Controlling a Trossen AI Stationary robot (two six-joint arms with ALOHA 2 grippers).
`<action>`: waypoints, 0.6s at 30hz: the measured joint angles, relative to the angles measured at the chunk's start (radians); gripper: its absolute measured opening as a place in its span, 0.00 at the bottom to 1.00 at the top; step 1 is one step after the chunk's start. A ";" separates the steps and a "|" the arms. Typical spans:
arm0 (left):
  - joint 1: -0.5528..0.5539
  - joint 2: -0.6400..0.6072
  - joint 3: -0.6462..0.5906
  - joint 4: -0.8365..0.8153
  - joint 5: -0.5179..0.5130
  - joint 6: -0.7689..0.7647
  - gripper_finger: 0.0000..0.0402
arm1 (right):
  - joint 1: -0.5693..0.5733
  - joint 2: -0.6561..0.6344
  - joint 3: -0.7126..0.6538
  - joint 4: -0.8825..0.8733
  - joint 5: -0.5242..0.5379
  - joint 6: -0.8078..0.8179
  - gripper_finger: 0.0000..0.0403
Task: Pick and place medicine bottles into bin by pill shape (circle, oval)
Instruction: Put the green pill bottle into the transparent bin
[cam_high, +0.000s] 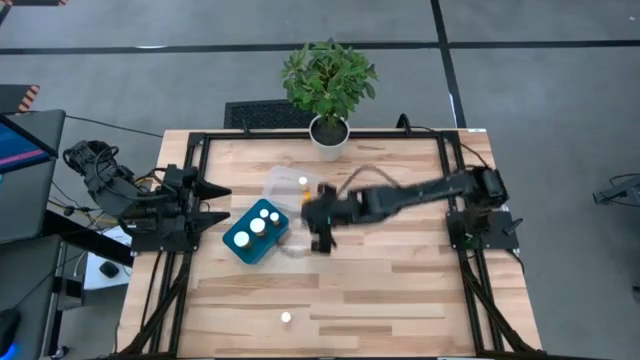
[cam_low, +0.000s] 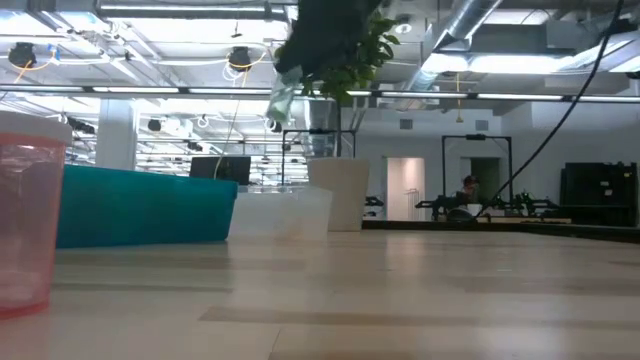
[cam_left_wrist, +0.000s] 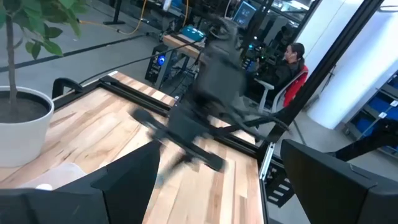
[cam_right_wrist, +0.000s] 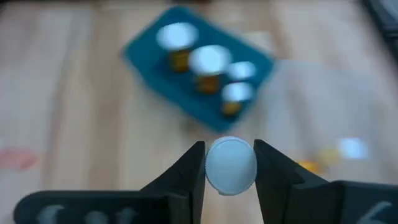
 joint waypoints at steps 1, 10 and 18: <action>0.000 -0.005 0.000 -0.001 0.001 0.000 0.82 | -0.029 -0.002 0.000 0.011 0.001 -0.009 0.29; 0.000 -0.039 0.000 -0.001 -0.054 0.005 0.82 | -0.216 0.047 -0.006 0.089 -0.008 -0.112 0.30; 0.000 -0.061 0.000 -0.001 -0.145 0.000 0.82 | -0.299 0.167 0.059 0.209 -0.065 -0.229 0.30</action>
